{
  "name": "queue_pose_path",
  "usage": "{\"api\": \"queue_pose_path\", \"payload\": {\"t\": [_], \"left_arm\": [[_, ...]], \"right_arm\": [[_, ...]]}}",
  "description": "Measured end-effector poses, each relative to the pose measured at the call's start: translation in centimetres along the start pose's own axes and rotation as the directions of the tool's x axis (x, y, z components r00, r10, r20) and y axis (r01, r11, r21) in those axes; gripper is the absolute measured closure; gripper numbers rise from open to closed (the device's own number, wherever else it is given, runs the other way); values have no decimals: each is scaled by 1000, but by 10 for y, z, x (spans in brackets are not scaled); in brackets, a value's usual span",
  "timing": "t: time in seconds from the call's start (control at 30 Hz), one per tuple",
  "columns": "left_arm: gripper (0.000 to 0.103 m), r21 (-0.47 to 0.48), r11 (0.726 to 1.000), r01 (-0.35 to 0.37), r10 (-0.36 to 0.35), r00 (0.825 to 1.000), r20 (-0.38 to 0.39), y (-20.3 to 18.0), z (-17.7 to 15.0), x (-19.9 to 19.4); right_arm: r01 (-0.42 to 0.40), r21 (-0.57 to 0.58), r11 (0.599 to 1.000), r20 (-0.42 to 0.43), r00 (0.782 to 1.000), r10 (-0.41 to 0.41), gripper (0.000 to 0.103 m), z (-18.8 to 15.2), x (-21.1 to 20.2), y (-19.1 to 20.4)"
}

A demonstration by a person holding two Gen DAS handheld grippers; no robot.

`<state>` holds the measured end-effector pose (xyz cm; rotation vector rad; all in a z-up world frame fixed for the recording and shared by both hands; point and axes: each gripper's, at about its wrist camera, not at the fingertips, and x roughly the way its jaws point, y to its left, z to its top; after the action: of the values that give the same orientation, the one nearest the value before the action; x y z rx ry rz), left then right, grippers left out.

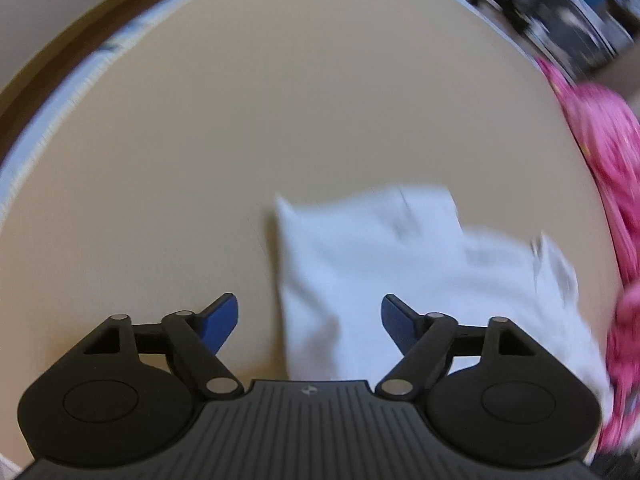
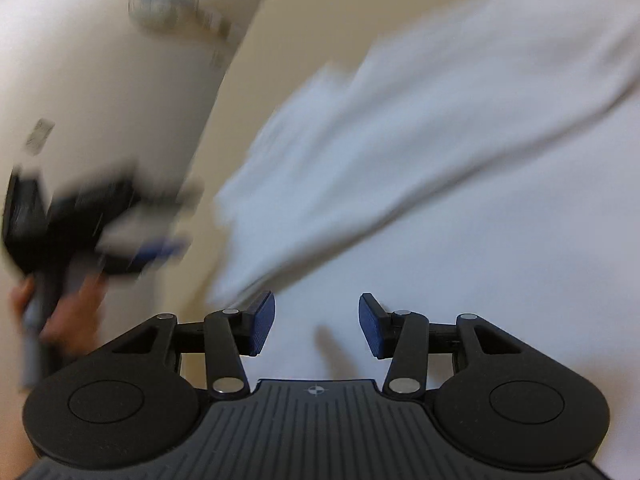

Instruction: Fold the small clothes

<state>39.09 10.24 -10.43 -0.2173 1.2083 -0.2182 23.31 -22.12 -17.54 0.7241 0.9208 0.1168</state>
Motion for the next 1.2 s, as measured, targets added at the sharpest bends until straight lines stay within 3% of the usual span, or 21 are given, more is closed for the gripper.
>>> {"api": "queue_pose_path", "payload": {"t": [0.07, 0.13, 0.2, 0.27, 0.3, 0.37, 0.43, 0.57, 0.63, 0.67, 0.73, 0.9, 1.1, 1.2], "left_arm": [[19, 79, 997, -23, 24, 1000, -19, -13, -24, 11], [19, 157, 984, -89, 97, 994, -48, -26, -41, 26], [19, 220, 957, -190, 208, 976, -58, -29, -50, 46], [5, 239, 939, -248, 263, 964, -34, -26, -54, 52], [5, 236, 929, -285, 299, 954, -27, -24, -54, 50], [5, 228, 921, -317, 329, 944, -16, -21, -56, 39], [5, 225, 909, -350, 360, 933, -5, -18, -60, 26], [5, 236, 866, -440, 433, 898, 85, -29, -87, -13], [5, 246, 849, -468, 446, 884, 142, -50, -110, -36], [3, 250, 843, -476, 448, 879, 161, -60, -123, -45], [2, 248, 850, -464, 432, 885, 173, -81, -145, -60], [2, 282, 889, -361, 331, 932, 150, -145, -201, -81], [2, 403, 852, -334, 273, 940, 204, -216, -252, -98], [2, 424, 835, -349, 269, 933, 239, -235, -265, -107]], "right_arm": [[161, -81, 984, 187, 972, -143, 55, 14, -43, -22], [325, -98, 941, 311, 908, -281, 62, 33, -70, -45], [394, -88, 915, 329, 878, -347, 62, 53, -75, -69], [456, -100, 884, 256, 871, -420, 64, 71, -60, -97], [526, -130, 840, 212, 843, -495, 64, 76, -48, -108], [519, -160, 840, 229, 847, -480, 64, 75, -66, -116], [558, -106, 823, 252, 816, -520, 58, 69, -84, -108], [454, -36, 890, 335, 845, -417, 40, 31, -158, -102], [410, -23, 912, 376, 848, -373, 27, 12, -195, -96], [401, -19, 916, 398, 843, -360, 25, 0, -210, -94], [402, -19, 916, 438, 826, -354, 20, -13, -226, -81], [413, -68, 908, 467, 818, -337, 18, -48, -242, -75], [419, -57, 906, 513, 791, -334, 17, -73, -271, -88], [431, -55, 900, 522, 781, -342, 16, -81, -281, -92]]}}
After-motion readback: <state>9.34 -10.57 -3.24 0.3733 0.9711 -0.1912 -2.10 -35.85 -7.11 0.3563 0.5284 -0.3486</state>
